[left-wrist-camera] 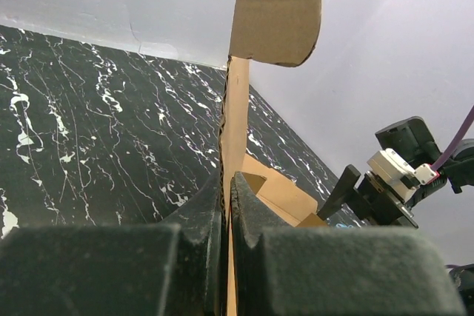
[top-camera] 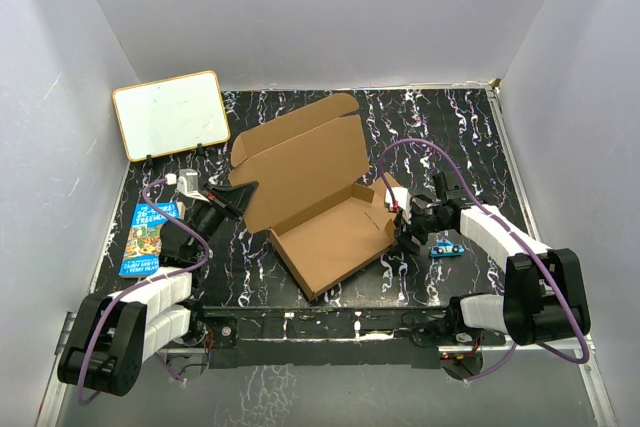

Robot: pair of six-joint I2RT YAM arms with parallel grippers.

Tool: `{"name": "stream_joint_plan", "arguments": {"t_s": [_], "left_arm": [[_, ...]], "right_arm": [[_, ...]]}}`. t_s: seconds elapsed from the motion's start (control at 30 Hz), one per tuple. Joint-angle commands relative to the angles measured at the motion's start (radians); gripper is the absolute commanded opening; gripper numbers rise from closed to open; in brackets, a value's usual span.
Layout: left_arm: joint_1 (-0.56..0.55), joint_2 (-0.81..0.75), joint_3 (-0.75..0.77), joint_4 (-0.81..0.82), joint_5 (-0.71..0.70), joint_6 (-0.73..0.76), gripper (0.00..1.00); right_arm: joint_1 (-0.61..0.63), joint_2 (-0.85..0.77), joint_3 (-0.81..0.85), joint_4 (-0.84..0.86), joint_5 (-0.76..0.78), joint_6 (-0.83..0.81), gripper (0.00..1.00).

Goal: Fold the paper box

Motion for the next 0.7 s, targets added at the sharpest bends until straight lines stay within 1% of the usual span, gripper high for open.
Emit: {"name": "stream_joint_plan", "arguments": {"t_s": [0.0, 0.1, 0.2, 0.53, 0.6, 0.67], "left_arm": [[-0.013, -0.017, -0.007, 0.031, 0.016, 0.009, 0.0], [-0.013, -0.021, -0.012, 0.023, 0.011, 0.019, 0.0], [-0.014, -0.014, -0.012, 0.027, 0.012, 0.02, 0.0], [-0.014, 0.033, -0.01, 0.072, 0.017, 0.019, 0.0], [-0.013, 0.038, -0.011, 0.076, 0.017, 0.018, 0.0], [-0.013, 0.035, -0.01, 0.068, 0.017, 0.023, 0.0]], "right_arm": [[0.008, 0.001, 0.017, -0.079, -0.118, -0.15, 0.65], [0.007, 0.003, 0.018, -0.135, -0.122, -0.215, 0.6], [0.009, 0.008, 0.01, -0.136, -0.107, -0.227, 0.57], [0.079, 0.032, 0.001, -0.106, -0.025, -0.211, 0.56], [0.095, 0.03, -0.003, -0.104, -0.007, -0.214, 0.54], [0.109, 0.026, -0.005, -0.106, 0.008, -0.218, 0.5]]}}
